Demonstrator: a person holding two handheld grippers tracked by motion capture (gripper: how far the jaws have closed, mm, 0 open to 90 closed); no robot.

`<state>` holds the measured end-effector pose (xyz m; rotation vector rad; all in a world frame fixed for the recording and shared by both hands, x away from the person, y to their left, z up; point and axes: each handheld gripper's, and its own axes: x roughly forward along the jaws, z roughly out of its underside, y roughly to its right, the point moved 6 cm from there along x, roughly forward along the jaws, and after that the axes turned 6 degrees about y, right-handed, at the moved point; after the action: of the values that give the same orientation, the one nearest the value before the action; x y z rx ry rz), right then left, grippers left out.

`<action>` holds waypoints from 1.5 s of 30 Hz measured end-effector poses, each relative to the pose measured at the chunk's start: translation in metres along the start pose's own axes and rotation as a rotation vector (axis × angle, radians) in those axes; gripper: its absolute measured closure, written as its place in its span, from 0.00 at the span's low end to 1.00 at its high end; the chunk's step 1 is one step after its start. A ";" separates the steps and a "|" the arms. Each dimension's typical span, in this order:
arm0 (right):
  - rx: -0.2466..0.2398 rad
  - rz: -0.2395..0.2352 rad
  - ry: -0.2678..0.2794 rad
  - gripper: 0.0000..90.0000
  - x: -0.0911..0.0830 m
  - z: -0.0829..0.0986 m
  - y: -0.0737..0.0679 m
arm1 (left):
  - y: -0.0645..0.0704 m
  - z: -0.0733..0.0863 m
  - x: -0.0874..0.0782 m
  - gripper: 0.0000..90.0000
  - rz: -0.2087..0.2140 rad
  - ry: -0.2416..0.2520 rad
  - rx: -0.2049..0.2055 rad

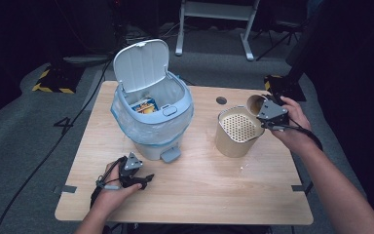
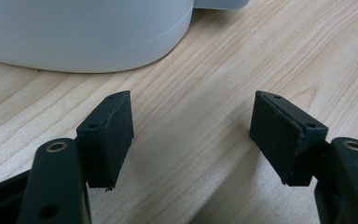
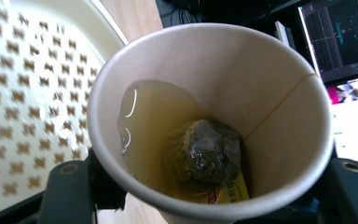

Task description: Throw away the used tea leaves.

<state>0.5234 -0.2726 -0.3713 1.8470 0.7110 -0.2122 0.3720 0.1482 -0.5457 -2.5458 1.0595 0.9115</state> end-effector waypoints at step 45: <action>-1.271 0.479 -0.375 0.38 -0.020 -0.041 -0.013 | 0.000 0.000 0.000 0.34 -0.001 0.000 -0.004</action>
<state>0.4927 -0.2402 -0.3565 0.6642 0.0311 0.1886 0.3713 0.1484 -0.5459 -2.5491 1.0579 0.9145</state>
